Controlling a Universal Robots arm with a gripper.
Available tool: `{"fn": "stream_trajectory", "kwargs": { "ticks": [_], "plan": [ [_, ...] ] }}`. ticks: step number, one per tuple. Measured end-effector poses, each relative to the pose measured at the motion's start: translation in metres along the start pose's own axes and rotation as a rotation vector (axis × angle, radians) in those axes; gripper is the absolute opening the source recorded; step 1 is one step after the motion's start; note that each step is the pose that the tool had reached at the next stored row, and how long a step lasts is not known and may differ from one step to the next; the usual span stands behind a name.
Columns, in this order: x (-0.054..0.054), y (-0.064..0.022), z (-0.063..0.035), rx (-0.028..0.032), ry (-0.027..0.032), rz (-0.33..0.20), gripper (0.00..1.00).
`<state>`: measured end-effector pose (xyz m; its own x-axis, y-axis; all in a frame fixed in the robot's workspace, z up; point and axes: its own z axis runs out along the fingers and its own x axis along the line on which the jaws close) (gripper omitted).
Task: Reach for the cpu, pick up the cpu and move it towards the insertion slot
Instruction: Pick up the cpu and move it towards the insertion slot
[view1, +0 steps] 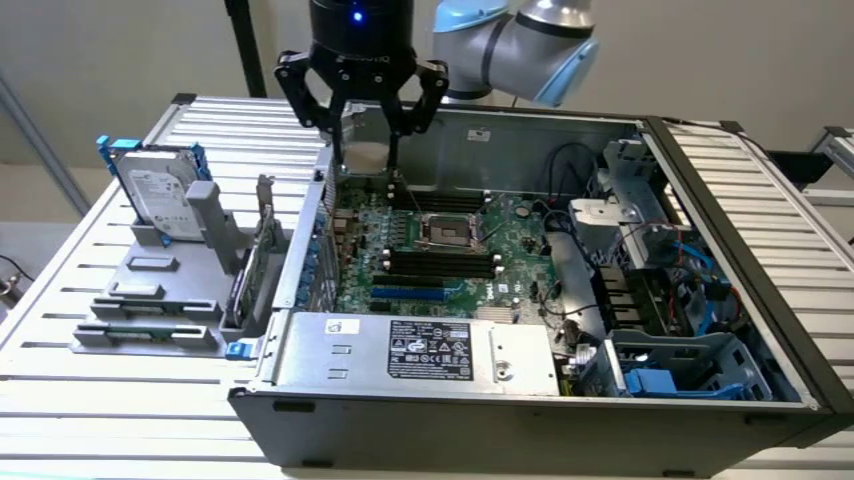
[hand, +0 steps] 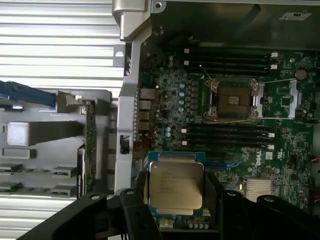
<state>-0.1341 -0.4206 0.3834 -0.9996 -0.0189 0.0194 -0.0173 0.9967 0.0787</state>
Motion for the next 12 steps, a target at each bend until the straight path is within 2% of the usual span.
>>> {"fn": "stream_trajectory", "kwargs": {
  "ticks": [6,12],
  "plan": [
    [-0.027,0.0025,0.0046,0.0007,0.0000,0.000,0.54],
    [-0.055,0.0124,0.0103,0.0067,0.0001,0.000,0.54]
  ]
}}
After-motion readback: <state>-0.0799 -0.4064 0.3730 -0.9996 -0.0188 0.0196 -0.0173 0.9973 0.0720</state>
